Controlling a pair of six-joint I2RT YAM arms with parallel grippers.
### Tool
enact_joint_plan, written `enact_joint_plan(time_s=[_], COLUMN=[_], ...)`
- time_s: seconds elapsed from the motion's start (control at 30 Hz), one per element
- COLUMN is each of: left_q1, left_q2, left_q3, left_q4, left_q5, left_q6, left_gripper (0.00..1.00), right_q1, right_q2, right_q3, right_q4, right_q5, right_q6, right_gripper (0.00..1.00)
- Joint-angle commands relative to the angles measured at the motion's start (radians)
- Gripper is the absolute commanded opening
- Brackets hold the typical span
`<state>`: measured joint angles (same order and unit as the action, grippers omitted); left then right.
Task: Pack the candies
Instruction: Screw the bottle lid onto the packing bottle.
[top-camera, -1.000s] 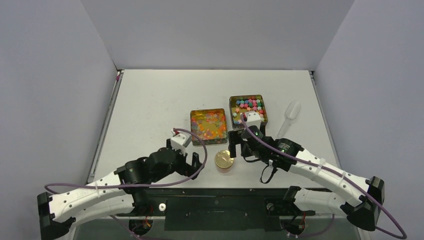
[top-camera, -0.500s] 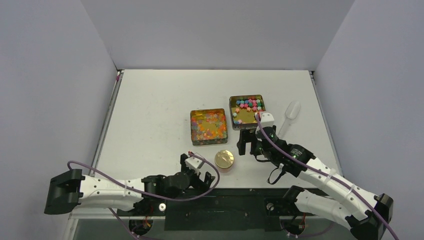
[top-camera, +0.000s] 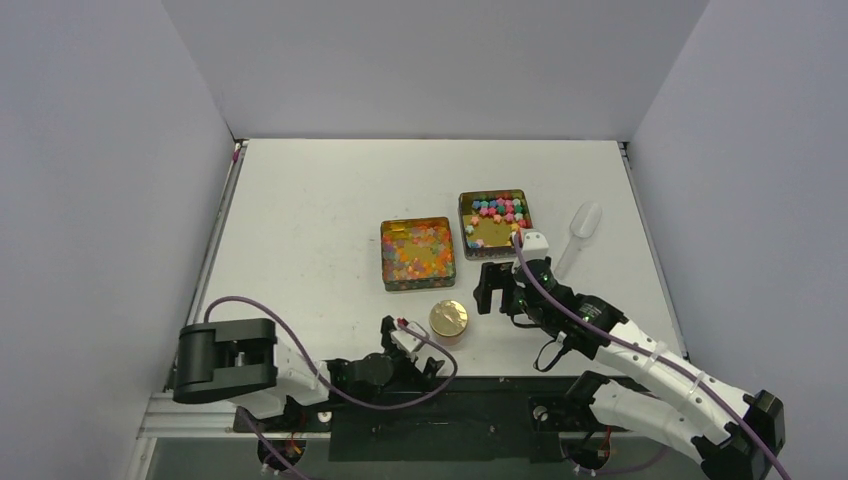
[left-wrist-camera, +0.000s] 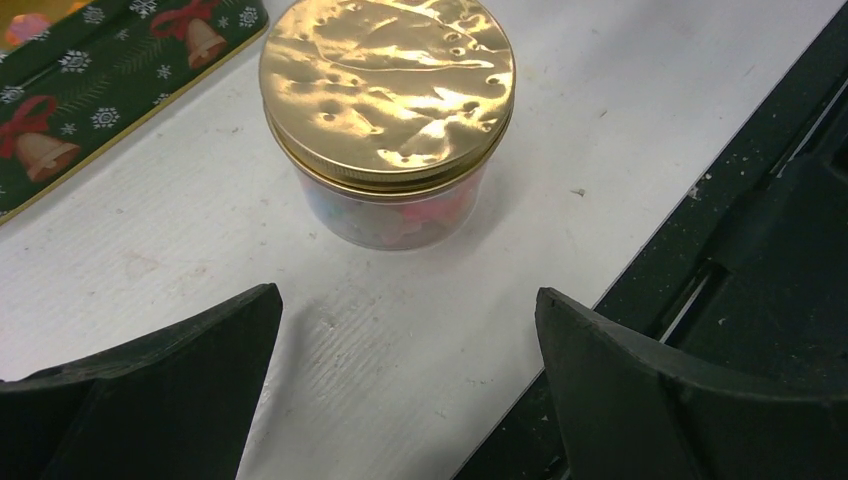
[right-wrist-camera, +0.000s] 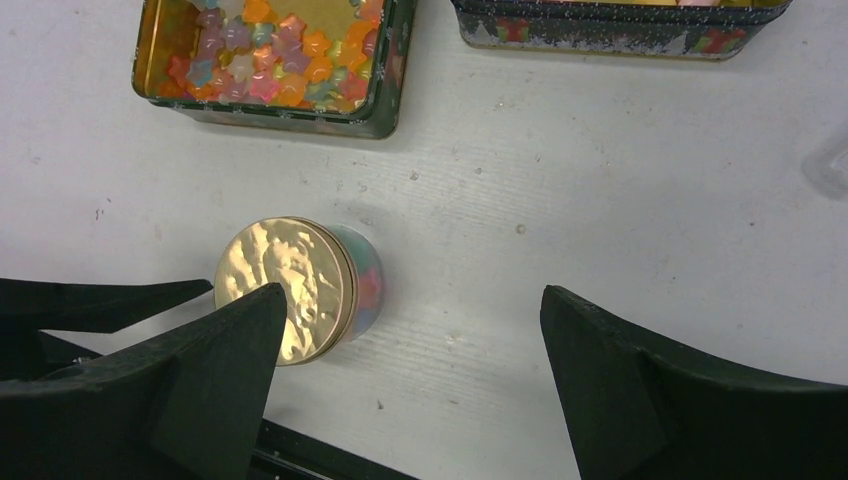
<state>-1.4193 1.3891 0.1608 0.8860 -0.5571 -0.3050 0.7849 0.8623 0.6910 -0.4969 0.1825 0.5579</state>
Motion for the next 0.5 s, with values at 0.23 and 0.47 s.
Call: enact_joint_plan(time_s=[0.23,0.47], left_q1=[0.018,0.067], left_q2=[0.494,0.560], left_q3=[0.014,0.074], left_q4=[0.758,0.763], left_q5=[0.005,0.047], left_q6=[0.130,0.157], left_gripper=[0.96,0.96], right_q1=[-0.003,-0.004], right_q2=[-0.036,-0.052], right_q3=[-0.028,-0.055], right_q4=[0.063,0.069], right_q5=[-0.038,-0.046], right_q6=[0.021,0.030], right_gripper=[0.91,0.87])
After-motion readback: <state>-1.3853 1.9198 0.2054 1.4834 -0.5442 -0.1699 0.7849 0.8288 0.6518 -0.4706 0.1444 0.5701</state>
